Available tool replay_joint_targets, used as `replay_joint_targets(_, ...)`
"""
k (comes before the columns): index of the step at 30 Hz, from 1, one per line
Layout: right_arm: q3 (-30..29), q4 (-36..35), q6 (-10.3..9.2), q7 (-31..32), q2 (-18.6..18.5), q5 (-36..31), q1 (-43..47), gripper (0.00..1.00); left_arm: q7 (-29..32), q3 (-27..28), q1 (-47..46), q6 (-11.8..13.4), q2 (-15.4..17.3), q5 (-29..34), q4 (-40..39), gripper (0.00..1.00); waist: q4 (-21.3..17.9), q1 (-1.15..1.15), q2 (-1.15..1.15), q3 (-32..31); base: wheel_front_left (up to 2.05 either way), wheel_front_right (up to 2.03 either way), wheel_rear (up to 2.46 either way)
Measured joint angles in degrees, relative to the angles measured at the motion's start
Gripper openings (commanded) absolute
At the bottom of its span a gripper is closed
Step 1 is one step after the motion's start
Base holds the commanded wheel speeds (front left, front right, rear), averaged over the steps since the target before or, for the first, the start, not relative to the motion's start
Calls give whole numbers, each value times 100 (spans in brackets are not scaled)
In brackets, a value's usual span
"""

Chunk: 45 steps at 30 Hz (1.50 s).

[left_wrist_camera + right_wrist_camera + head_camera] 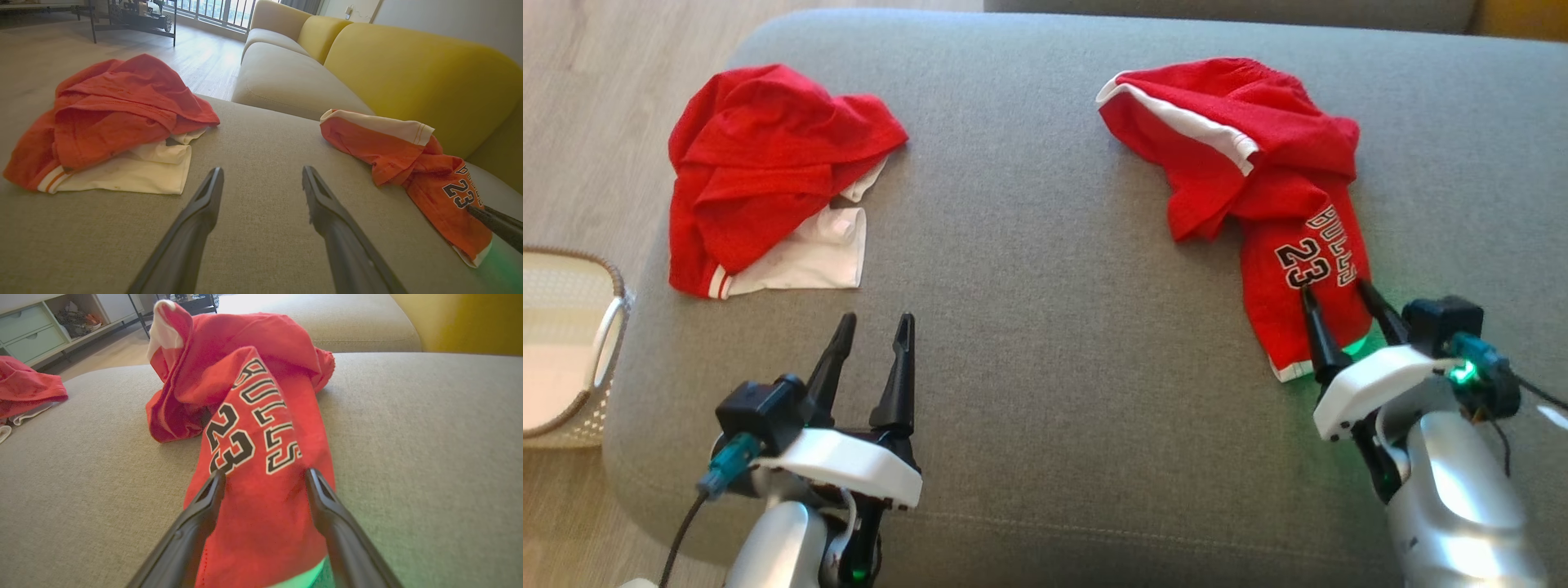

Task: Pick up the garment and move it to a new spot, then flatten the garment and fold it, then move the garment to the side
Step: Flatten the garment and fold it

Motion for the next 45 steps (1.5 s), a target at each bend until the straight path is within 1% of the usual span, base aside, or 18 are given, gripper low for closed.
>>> replay_joint_targets(1, -66, 23, 0, 0, 0, -111, -51, 100, 0, 0, 0, -36, -4, -7, 9, 100, 15, 0, 0, 31, 0, 0, 0)
replay_joint_targets(5, -204, 120, 0, -1, -2, -282, -197, 100, 0, 5, -2, -38, -13, -7, 24, 100, 63, 0, 0, 122, 0, 0, 0)
replay_joint_targets(6, -231, 190, 0, -1, -4, -334, -245, 66, 0, 10, -3, -40, -14, -7, 24, 100, 78, 0, 0, 151, 0, 0, 0)
replay_joint_targets(7, -244, 268, 0, -1, -3, -365, -284, 18, 0, 19, -5, -40, -15, -7, 25, 100, 93, 0, 0, 177, 0, 0, 0)
replay_joint_targets(8, -240, 354, 0, -1, -3, -388, -323, 0, 0, 30, -10, -40, -15, -7, 25, 100, 107, 0, 0, 200, 0, 0, 0)
replay_joint_targets(11, -203, 443, 0, -1, -3, -457, -370, 0, 0, 60, -71, -41, -18, -7, 46, 100, 134, 0, 0, 236, 0, 0, 0)
replay_joint_targets(16, -122, 165, 0, -1, -3, -520, -359, 0, 0, 62, -100, -33, -22, -11, 105, 100, 96, 0, 0, 129, 0, 0, 0)
replay_joint_targets(19, -171, -88, 0, -1, -2, -889, -318, 0, 0, 59, -84, -32, -23, -14, 147, 100, 43, 0, 0, -5, 0, 0, 0)
replay_joint_targets(22, -151, -527, 0, -1, -10, -1510, -280, 0, 0, 54, -50, -25, -23, -336, 121, 100, -32, 0, 0, -146, 0, 0, 0)
replay_joint_targets(26, -87, -901, 1, -1, -35, -2264, -293, 0, 0, -43, -43, 27, -23, -369, 5, 100, -120, 0, 0, -350, 0, 0, 0)
replay_joint_targets(28, -78, -1013, 1, 19, -182, -2539, -346, 0, 0, -109, -42, 58, -23, -436, -26, 100, -146, 0, 0, -439, 0, 0, 0)
replay_joint_targets(31, -193, -1092, 2, 122, -558, -2796, -517, 0, 0, -218, -42, 97, -23, -466, -27, 100, -111, -1, 0, -524, 0, 0, 0)
replay_joint_targets(33, -322, -1172, 1, 127, -767, -2871, -689, 0, 0, -296, -42, 129, -24, -467, -42, 100, -42, 0, 0, -552, 0, 0, 0)
replay_joint_targets(35, -326, -1289, 1, 116, -886, -2893, -911, 0, 0, -313, -40, 157, -24, -467, -86, 100, 26, 0, 0, -576, 0, 0, 0)
replay_joint_targets(37, -115, -1419, 1, 80, -924, -2867, -1151, 0, 0, -301, -24, 172, -24, -467, -101, 100, 83, 0, 0, -599, 0, 0, 0)
replay_joint_targets(39, 288, -1566, 2, 37, -924, -2753, -1348, 0, 0, -282, 44, 198, -24, -466, -98, 100, 119, 0, 0, -628, 0, 0, 0)
replay_joint_targets(43, 1162, -1945, 2, -19, -927, -2262, -1583, 0, 0, -199, 212, 214, -23, -465, -55, 100, 164, 0, 0, -694, 0, 0, 0)
replay_joint_targets(45, 1555, -2212, 2, -26, -929, -1894, -1657, 0, 0, -186, 226, 213, -23, -460, -49, 100, 181, 0, 0, -714, 0, 0, 0)
